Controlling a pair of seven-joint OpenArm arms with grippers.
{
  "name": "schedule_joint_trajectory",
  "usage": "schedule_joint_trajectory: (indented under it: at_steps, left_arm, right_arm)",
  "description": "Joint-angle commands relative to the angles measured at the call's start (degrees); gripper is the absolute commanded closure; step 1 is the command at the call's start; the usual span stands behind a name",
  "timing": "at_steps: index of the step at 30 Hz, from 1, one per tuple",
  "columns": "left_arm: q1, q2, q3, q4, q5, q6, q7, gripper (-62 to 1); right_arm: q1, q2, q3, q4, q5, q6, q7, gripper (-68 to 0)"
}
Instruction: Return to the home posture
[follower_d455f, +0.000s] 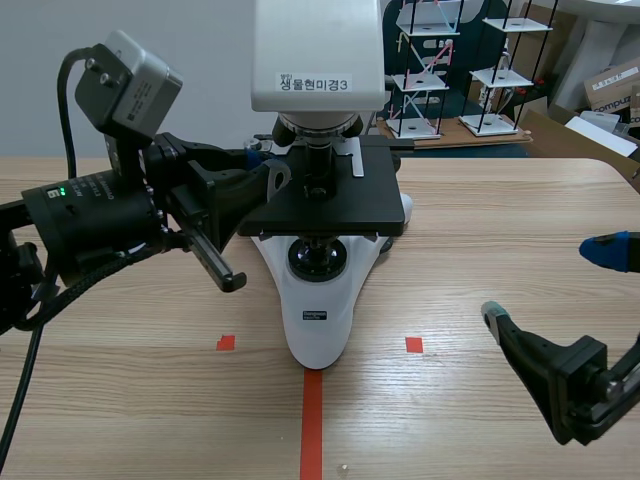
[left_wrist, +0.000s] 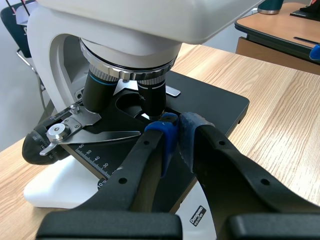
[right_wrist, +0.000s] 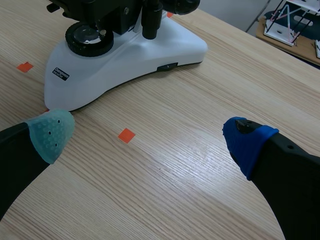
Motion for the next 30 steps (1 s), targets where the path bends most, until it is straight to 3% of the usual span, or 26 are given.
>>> schedule_joint_trajectory:
  at_steps: [1, 14, 22, 30]
  left_arm:
    - [0.46, -0.24, -0.61, 0.63, -0.44, -0.11, -1.07, -4.2]
    - [15.37, -3.04, -13.09, 7.58, -0.35, -0.13, -3.21, -5.5]
    - [31.45, -2.99, -24.0, 13.16, -0.35, -0.13, -5.66, -17.8]
    - [44.33, -1.18, -33.94, 16.83, -0.35, -0.13, -7.5, -41.8]
  right_arm:
    - [0.79, 0.44, 0.42, 0.83, 0.59, 0.0, 0.66, -67.9]
    - [0.79, 0.44, 0.42, 0.83, 0.59, 0.0, 0.63, -67.9]
    - [0.79, 0.44, 0.42, 0.83, 0.59, 0.0, 0.63, -67.9]
    - [0.79, 0.44, 0.42, 0.83, 0.59, 0.0, 0.63, -67.9]
